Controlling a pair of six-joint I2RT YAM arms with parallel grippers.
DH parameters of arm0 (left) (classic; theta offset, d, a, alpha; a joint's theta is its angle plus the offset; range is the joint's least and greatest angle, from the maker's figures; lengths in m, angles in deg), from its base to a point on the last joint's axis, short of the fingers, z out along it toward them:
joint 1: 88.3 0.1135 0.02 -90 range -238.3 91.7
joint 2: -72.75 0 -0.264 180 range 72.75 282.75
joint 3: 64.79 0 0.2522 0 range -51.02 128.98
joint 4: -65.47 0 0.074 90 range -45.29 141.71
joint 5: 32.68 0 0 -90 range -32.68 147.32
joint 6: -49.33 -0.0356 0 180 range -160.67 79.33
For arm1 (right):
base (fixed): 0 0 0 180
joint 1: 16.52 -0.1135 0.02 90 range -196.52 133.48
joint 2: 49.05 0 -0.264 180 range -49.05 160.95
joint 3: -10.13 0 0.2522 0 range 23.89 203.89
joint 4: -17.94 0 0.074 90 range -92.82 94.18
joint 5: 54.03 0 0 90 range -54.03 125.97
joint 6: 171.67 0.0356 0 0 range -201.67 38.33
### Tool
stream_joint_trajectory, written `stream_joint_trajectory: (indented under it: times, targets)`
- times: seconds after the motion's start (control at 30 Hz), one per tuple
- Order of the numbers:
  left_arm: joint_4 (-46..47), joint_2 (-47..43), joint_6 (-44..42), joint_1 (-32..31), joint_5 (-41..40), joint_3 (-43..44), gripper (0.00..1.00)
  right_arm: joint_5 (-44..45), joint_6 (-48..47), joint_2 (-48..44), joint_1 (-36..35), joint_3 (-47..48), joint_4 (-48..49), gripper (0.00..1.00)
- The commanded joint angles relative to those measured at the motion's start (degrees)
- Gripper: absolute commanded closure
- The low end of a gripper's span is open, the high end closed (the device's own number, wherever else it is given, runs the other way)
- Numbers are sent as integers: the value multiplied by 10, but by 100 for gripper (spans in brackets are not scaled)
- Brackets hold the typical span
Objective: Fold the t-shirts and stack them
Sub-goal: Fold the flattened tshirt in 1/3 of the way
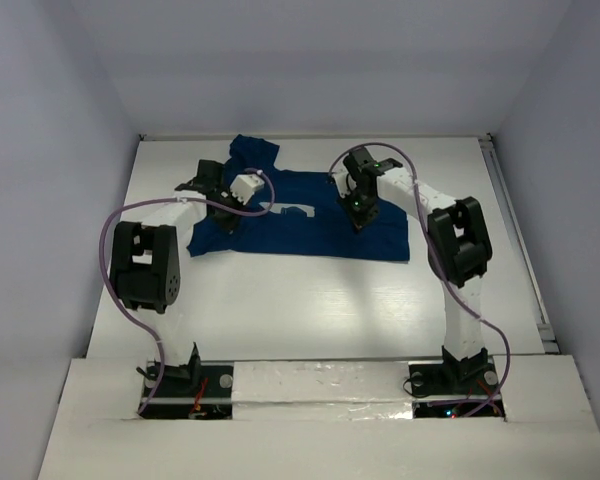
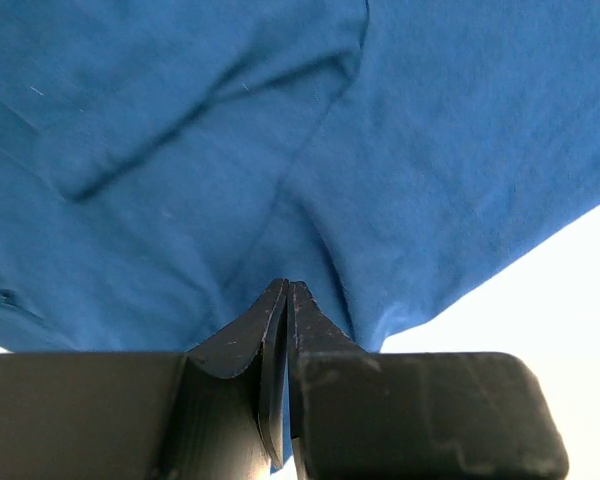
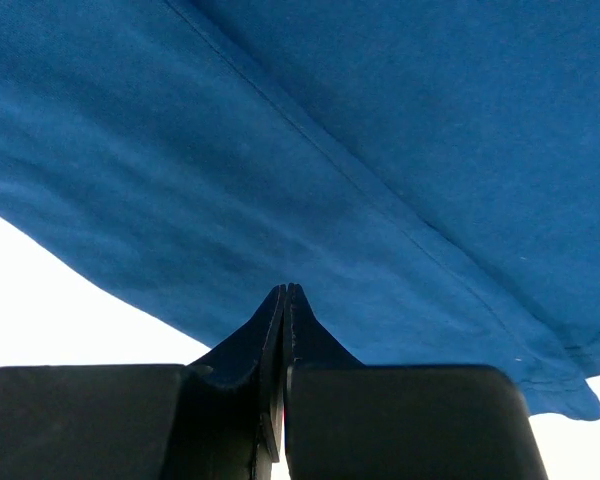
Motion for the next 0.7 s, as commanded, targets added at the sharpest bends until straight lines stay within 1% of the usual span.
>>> stream_joint_trajectory:
  times: [0.0,0.13,0.27,0.43,0.53,0.67]
  targets:
    - [2,-3,11,4,2,-21,100,-6,25,-4,-10,5,3,100]
    - [5,-3,6,4,-18,-48,100,-14,27,-2,-16,-7,-1,100]
    - [-1,-3,-2,4,-42,-68,100,-17,22,-1,-21,-39,-1,100]
    - [-24,6,-23,9,-56,-87,100,-19,9,-3,-21,-75,-3,100]
    - [-21,9,-29,9,-57,-98,100,-29,3,3,-26,-94,-8,100]
    - [-50,15,-50,9,-46,-101,100,-40,-8,17,-26,-118,-11,100]
